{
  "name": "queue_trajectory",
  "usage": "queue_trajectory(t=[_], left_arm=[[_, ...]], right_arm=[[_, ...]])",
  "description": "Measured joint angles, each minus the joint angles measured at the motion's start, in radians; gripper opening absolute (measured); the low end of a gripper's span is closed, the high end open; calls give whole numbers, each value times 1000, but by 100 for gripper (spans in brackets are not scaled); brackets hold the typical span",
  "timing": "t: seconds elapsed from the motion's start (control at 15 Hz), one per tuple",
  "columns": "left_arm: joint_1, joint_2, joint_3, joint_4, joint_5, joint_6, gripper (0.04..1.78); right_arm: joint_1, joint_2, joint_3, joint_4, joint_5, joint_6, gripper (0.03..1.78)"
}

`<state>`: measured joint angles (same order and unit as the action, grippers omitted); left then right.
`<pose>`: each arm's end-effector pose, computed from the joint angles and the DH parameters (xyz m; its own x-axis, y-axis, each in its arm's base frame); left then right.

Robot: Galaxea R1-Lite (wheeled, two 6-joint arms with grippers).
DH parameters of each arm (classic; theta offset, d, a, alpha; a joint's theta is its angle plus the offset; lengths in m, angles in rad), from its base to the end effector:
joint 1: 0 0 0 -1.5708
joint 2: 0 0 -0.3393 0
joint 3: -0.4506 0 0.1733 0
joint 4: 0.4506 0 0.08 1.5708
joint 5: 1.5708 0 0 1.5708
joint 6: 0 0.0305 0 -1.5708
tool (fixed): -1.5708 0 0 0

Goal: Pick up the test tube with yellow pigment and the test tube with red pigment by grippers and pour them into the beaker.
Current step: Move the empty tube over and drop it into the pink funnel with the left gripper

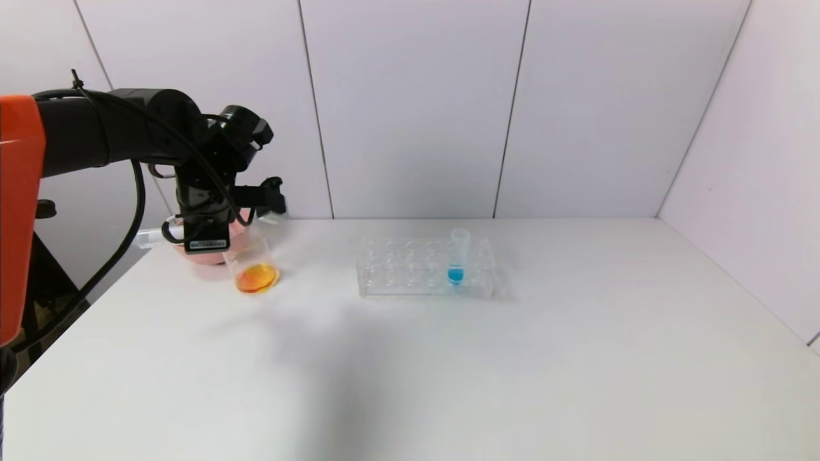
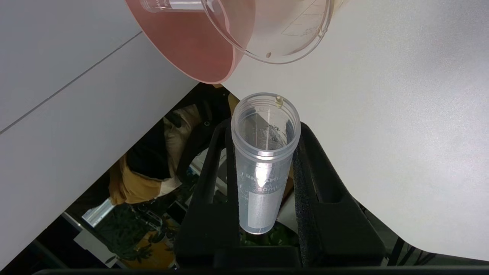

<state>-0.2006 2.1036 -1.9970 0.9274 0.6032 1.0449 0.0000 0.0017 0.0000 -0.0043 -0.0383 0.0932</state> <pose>0.3849 -0.0606 0.2604 0.5257 0.4720 -0.7077 0.6680 0.2860 0.6870 -0.0727 -0.0012 0.0761 0.9993 -0.0383 0.0026 0.0379 0.9949 0.0932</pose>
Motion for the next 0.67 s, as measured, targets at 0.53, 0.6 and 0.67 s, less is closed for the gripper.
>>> queue_trajectory(t=[0.53, 0.6, 0.67], left_arm=[[177, -92, 14, -188, -394, -247, 42], [197, -104, 18, -209, -423, -334, 42], [215, -116, 26, -237, -439, -425, 42]], right_arm=[[0, 0, 0, 0, 0, 0, 171], [0, 0, 0, 0, 0, 0, 171], [0, 0, 0, 0, 0, 0, 171]])
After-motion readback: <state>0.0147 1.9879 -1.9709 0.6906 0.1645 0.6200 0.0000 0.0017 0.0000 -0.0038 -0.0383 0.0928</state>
